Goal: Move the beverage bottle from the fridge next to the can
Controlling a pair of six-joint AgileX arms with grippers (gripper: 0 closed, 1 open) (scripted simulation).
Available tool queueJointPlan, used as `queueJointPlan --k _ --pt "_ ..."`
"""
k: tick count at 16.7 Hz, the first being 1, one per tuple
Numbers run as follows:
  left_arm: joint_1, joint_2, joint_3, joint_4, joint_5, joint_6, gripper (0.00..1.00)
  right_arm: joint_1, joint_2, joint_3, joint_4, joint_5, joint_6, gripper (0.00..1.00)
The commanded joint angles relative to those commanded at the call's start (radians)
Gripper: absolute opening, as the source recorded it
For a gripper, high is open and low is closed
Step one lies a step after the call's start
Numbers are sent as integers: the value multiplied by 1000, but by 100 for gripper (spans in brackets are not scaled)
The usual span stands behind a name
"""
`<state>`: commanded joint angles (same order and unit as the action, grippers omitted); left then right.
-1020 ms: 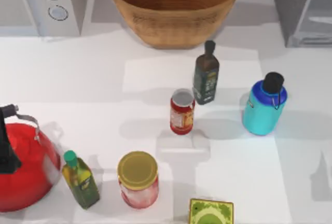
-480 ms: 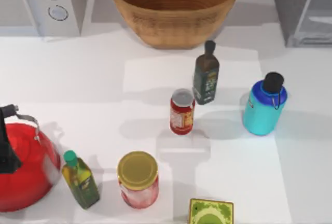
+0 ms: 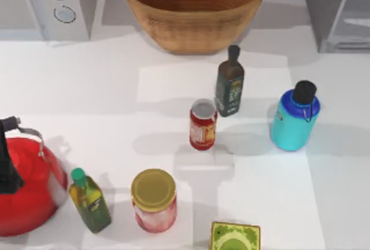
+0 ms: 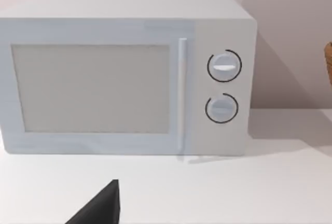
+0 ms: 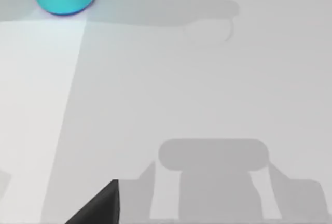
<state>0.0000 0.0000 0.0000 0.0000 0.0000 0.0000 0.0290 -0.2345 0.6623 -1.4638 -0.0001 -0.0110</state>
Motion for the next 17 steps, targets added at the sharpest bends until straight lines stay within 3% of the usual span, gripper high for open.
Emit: queueJointPlan --k 3,7,17 --pt "0 0 0 0 0 0 100 -56 55 25 3 -23 -57 100" --pt "0 0 0 0 0 0 100 -244 254 101 2 -112 -259 100" --pt "0 0 0 0 0 0 100 -1024 1137 384 -24 -506 -1125 100"
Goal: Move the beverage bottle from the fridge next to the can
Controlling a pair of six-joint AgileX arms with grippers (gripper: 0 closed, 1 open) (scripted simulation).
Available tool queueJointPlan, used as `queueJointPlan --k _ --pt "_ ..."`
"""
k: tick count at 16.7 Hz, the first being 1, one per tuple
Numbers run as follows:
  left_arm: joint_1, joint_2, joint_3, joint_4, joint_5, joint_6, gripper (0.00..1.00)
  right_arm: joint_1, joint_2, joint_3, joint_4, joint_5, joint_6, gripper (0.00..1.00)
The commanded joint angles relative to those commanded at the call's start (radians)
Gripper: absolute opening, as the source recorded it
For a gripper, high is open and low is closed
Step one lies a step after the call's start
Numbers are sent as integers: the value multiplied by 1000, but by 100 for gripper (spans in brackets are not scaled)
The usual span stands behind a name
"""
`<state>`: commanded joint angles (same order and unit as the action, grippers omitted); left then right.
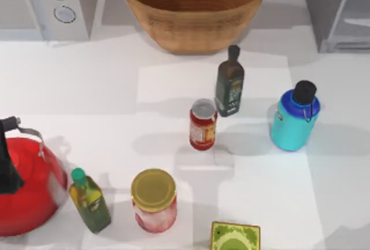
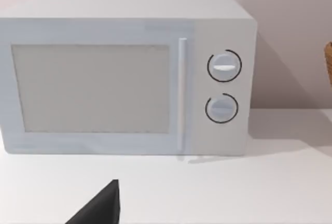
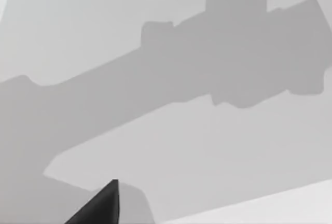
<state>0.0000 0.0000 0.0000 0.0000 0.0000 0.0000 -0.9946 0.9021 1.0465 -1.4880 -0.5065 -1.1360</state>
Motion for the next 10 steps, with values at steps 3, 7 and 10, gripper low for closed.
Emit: queueJointPlan --k 3,7,10 --pt "0 0 0 0 0 0 100 -250 282 89 -5 -130 -279 100" --pt "0 0 0 0 0 0 100 -541 611 192 -7 -285 -607 100" --pt "0 0 0 0 0 0 100 -705 795 251 -7 -376 -793 100"
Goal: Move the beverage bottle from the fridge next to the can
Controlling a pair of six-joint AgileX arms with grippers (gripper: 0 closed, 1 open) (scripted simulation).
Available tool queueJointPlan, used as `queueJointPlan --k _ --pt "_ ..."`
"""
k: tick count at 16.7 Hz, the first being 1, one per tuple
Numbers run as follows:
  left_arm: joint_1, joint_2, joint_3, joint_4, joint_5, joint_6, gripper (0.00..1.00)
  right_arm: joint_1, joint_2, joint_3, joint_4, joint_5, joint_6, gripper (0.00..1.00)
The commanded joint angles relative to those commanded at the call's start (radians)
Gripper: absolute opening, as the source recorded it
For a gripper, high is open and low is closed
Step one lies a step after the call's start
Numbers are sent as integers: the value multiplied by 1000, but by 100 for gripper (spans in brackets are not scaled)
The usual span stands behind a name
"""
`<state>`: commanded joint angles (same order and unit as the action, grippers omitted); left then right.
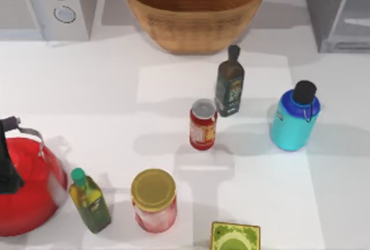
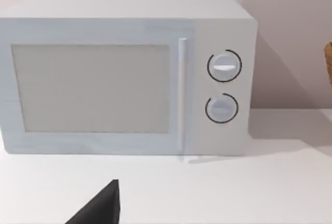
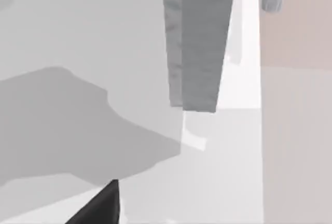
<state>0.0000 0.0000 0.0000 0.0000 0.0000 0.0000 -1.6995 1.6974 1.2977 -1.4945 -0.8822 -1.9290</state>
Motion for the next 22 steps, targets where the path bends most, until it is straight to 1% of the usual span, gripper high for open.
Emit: queueJointPlan --k 2,4,10,12,14,16,19,22 --pt "0 0 0 0 0 0 100 -71 80 26 1 -41 -81 100" --pt "0 0 0 0 0 0 100 -107 120 39 1 -62 -121 100" --pt "0 0 0 0 0 0 100 -107 123 37 3 -63 -124 100" --pt "0 0 0 0 0 0 100 -86 125 36 32 -62 -93 100" --pt "0 0 0 0 0 0 100 -38 130 34 97 -55 -21 100" --pt "0 0 0 0 0 0 100 35 134 31 194 -41 95 100" --pt "0 0 0 0 0 0 100 176 139 25 384 -11 335 100" --pt "0 0 0 0 0 0 100 338 143 19 606 26 620 100"
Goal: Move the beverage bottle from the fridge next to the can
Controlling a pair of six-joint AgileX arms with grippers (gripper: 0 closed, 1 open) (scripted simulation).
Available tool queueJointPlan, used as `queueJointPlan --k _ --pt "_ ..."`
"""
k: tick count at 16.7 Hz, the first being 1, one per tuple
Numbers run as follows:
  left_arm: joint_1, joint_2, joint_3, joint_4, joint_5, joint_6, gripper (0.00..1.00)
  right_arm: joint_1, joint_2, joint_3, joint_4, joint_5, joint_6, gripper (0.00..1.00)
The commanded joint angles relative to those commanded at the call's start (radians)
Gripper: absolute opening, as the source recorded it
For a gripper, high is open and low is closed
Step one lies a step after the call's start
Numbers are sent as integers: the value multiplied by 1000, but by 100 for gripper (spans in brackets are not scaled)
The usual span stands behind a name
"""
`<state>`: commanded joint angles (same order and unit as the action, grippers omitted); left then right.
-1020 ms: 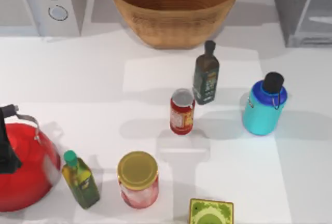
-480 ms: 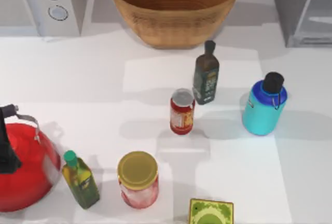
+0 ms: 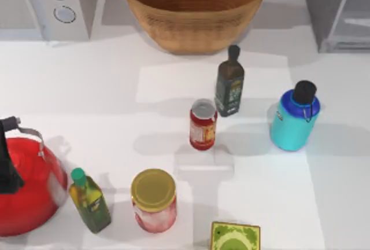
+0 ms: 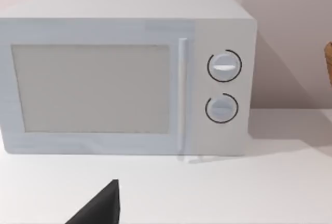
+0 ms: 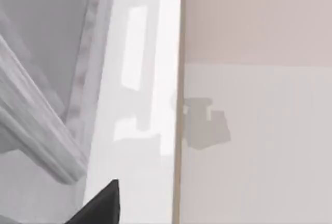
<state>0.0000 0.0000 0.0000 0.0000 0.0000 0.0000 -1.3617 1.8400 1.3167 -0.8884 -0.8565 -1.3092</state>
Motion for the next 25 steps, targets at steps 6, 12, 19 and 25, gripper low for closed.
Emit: queueJointPlan --k 6,12,19,25 --pt "0 0 0 0 0 0 100 304 -2 -11 424 68 502 100" --pt "0 0 0 0 0 0 100 431 -8 -16 587 95 668 100" --pt "0 0 0 0 0 0 100 473 -35 -50 638 161 732 100" --pt "0 0 0 0 0 0 100 807 -75 -181 729 422 951 100"
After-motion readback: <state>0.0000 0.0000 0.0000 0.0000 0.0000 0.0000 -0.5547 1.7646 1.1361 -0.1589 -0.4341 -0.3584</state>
